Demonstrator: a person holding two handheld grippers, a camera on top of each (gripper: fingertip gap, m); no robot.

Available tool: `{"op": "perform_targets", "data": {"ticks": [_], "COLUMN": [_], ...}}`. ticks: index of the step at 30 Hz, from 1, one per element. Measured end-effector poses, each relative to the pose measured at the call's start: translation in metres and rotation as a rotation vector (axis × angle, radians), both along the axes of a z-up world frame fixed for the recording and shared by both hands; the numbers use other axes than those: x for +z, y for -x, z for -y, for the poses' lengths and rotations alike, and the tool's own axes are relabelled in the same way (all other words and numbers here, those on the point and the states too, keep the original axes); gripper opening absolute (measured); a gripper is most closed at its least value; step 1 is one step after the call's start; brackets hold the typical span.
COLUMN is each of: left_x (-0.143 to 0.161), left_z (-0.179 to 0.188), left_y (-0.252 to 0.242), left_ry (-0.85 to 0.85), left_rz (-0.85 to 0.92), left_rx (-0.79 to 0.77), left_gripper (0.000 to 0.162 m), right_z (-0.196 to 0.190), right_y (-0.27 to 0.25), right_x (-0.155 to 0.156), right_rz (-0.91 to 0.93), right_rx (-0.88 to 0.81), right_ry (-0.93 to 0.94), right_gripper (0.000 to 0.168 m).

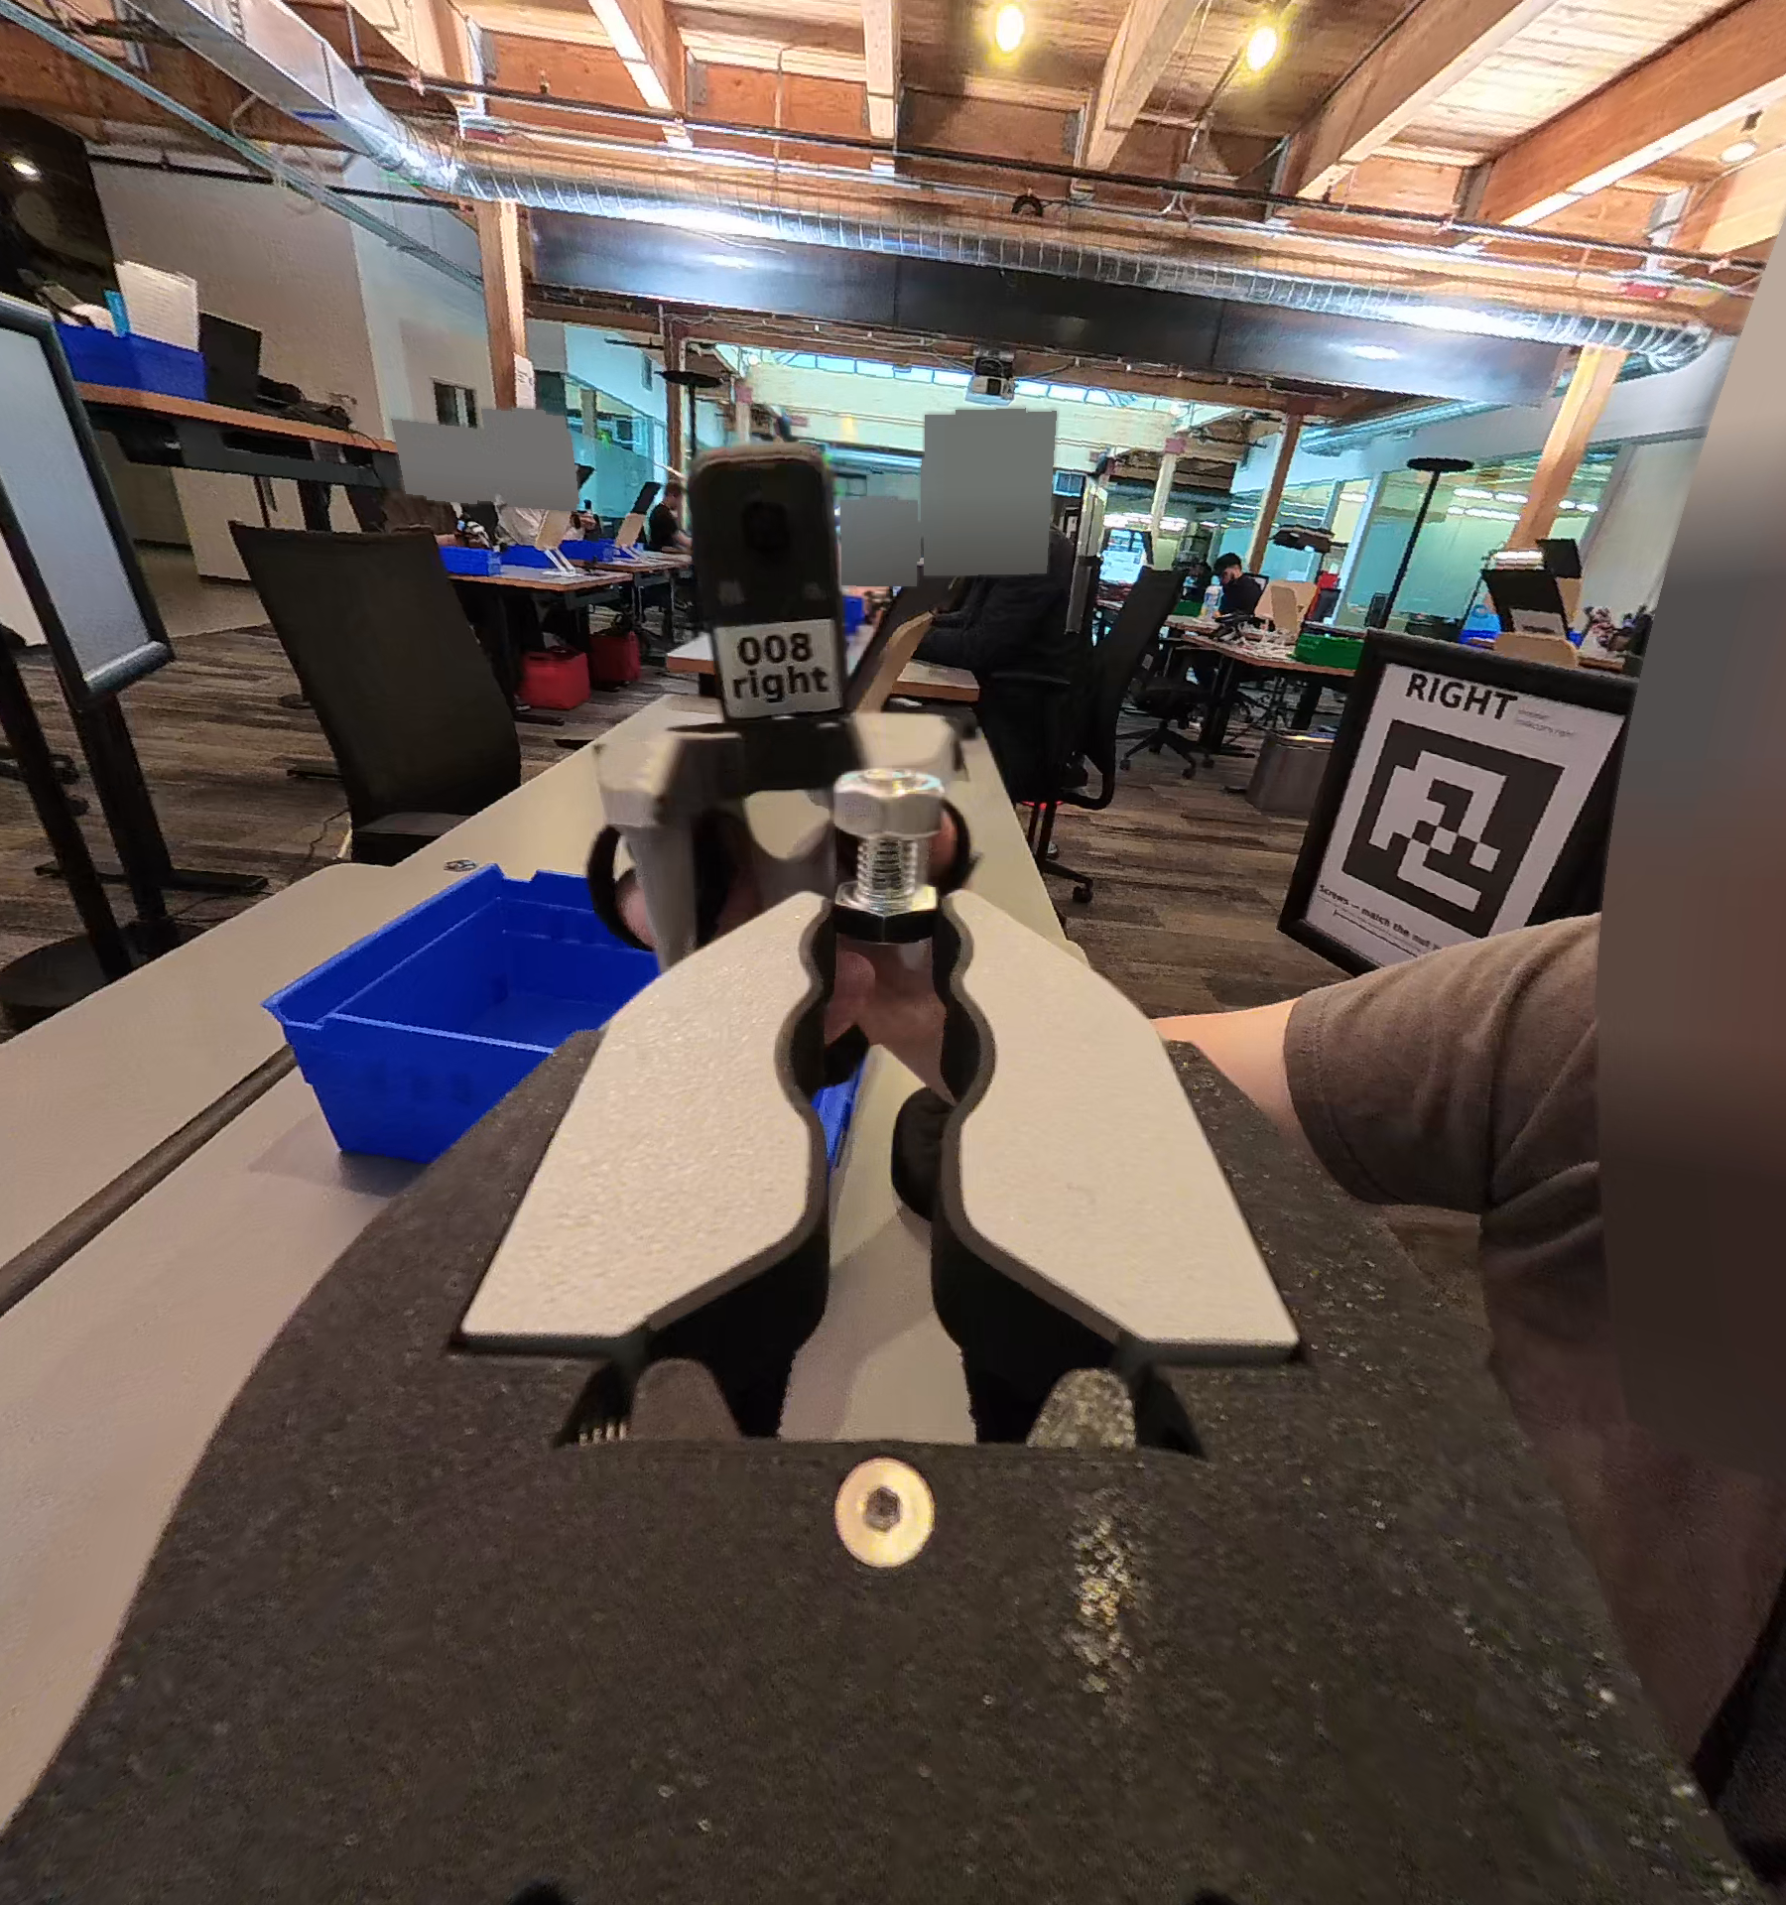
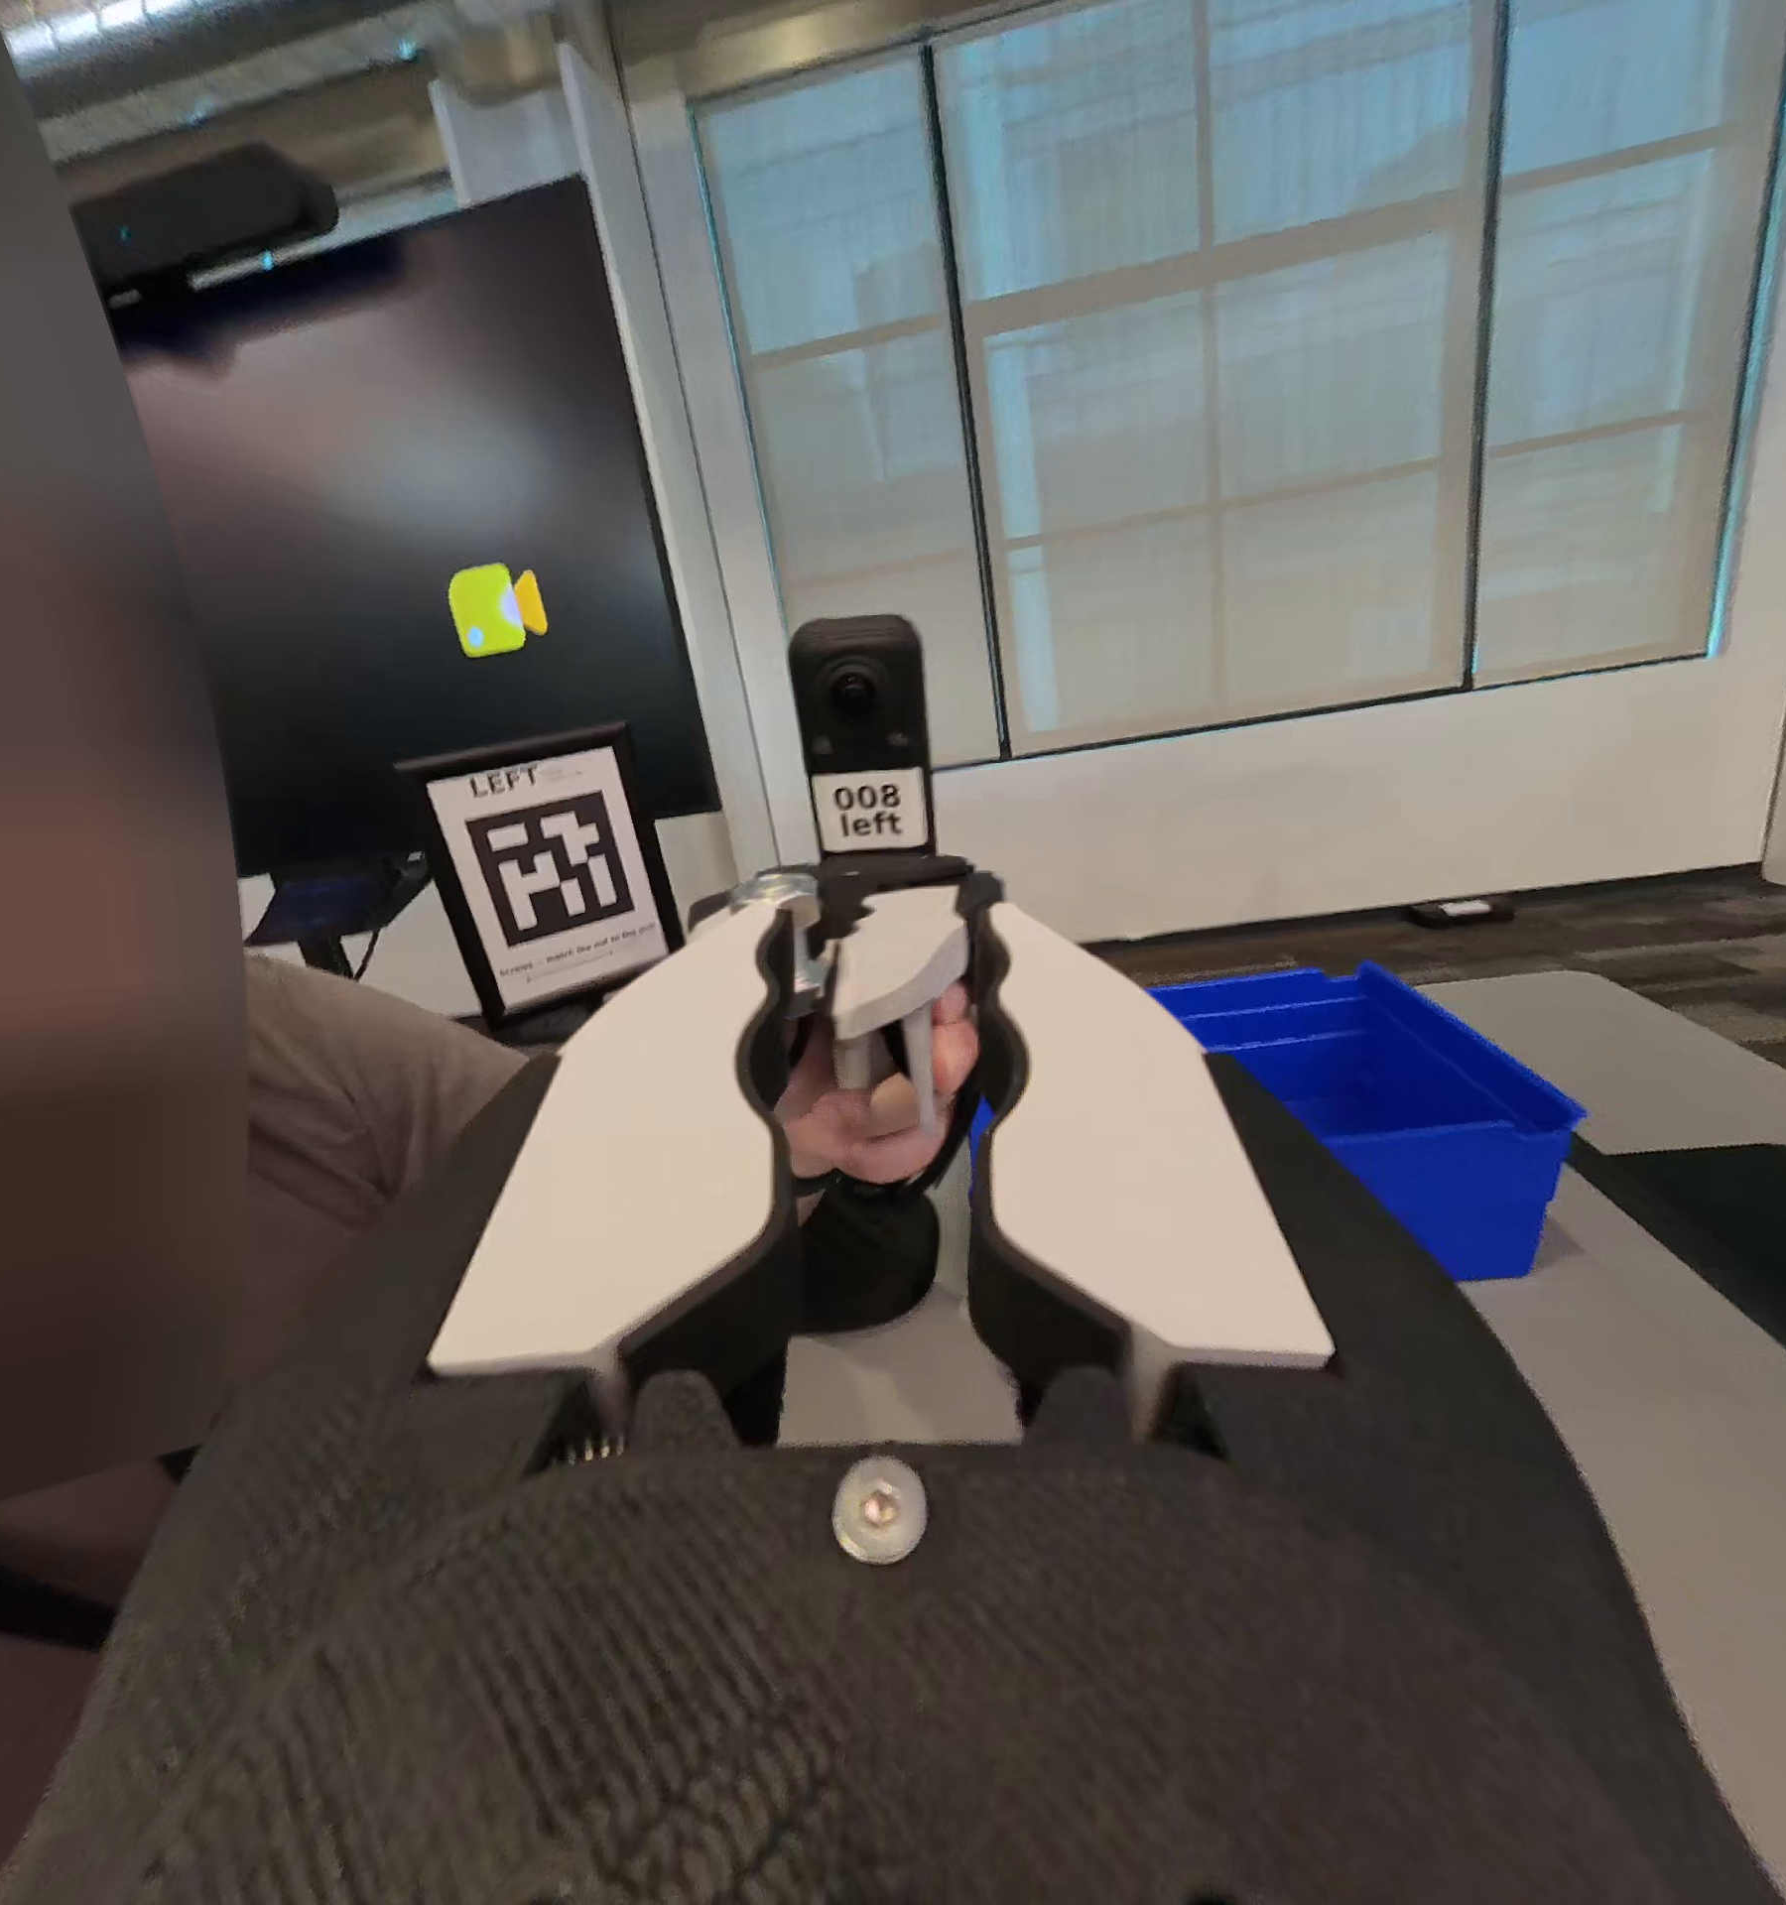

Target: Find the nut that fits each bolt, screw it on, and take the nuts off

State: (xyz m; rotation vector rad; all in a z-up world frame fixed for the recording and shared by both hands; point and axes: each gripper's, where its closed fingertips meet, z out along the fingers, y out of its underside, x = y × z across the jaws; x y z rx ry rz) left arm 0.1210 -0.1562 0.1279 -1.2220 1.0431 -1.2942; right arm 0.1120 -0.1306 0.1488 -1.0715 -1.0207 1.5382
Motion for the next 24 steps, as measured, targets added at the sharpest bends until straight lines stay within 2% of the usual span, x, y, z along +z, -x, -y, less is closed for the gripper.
{"op": "perform_targets", "data": {"ticks": [3, 8, 14, 20, 24], "left_x": [0.001, -0.002, 0.002, -0.002, -0.001], "left_z": [-0.001, -0.002, 0.007, 0.004, 0.005], "left_y": [0.001, 0.000, -0.002, -0.003, -0.004], "left_ry": [-0.007, 0.014, -0.001, -0.002, -0.001], "left_rz": [-0.001, -0.005, 0.000, -0.009, -0.005], "left_rx": [0.012, -0.005, -0.025, -0.012, -0.012], "left_gripper": [0.017, 0.017, 0.017, 0.017, 0.017], "right_z": [-0.004, 0.020, -0.006, 0.024, 0.014], "right_y": [-0.006, 0.004, -0.011, 0.001, 0.002], "right_x": [0.005, 0.005, 0.007, 0.009, 0.004], "right_rz": [-0.036, 0.001, -0.023, 0.022, 0.029], "right_rx": [-0.005, 0.029, -0.055, 0.004, -0.031], "right_ry": [0.011, -0.068, -0.030, -0.114, -0.101], "right_gripper": [0.033, 0.035, 0.032, 0.038, 0.038]}}
